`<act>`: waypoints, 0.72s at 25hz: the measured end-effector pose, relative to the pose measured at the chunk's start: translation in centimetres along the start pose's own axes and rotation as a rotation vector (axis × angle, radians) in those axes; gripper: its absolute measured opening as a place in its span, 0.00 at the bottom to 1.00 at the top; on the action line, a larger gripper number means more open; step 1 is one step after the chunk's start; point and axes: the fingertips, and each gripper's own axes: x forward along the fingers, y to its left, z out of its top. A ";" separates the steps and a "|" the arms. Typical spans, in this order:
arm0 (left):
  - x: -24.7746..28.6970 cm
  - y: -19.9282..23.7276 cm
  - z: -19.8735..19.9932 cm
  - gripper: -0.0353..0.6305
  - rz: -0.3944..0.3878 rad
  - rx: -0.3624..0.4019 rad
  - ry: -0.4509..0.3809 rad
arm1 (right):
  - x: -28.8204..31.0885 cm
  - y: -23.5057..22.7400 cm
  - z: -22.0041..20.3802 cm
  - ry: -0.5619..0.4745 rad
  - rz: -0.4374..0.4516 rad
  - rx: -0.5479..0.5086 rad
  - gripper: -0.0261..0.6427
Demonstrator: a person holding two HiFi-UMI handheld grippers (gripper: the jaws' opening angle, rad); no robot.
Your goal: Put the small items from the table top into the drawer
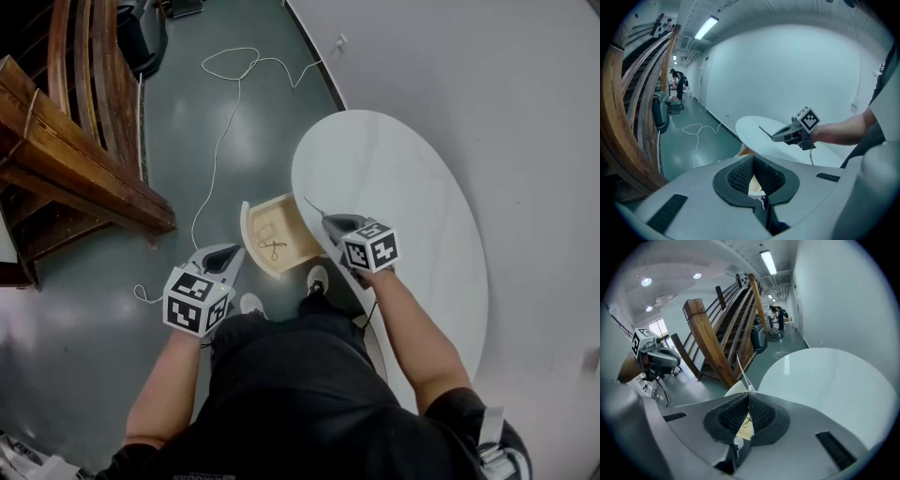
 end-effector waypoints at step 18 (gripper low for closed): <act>-1.1 0.0 -3.5 0.08 0.011 -0.078 0.020 | 10.5 5.1 -8.2 0.145 0.002 0.480 0.05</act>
